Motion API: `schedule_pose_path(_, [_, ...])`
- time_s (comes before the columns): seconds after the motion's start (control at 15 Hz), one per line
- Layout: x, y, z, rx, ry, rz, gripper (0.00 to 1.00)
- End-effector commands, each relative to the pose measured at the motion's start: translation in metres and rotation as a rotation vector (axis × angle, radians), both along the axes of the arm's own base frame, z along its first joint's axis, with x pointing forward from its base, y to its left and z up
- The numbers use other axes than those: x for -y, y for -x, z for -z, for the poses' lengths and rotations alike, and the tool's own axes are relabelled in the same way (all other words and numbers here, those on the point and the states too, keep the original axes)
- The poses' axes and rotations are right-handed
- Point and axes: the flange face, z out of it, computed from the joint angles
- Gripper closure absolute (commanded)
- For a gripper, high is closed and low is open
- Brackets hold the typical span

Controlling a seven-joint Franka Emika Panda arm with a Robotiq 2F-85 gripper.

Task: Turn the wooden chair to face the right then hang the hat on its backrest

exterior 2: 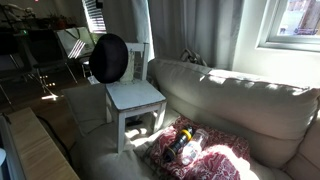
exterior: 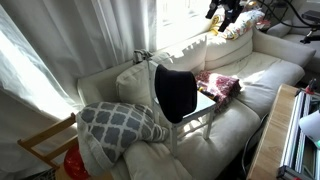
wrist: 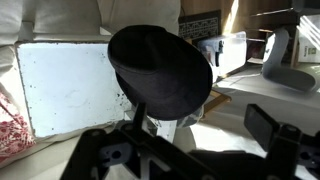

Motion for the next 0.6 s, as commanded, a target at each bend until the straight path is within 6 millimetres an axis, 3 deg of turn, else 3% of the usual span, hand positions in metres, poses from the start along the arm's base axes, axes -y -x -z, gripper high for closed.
schedule_pose_path(0.0, [0.009,0.01,-0.022,0.016,-0.005,-0.056,0.0])
schedule_pose_path(0.4, [0.027,0.011,-0.063,0.096,0.047,-0.108,0.0])
schedule_pose_path(0.47, [0.019,0.008,-0.055,0.081,0.028,-0.086,0.0])
schedule_pose_path(0.53, [0.022,0.007,-0.06,0.094,0.033,-0.085,0.0])
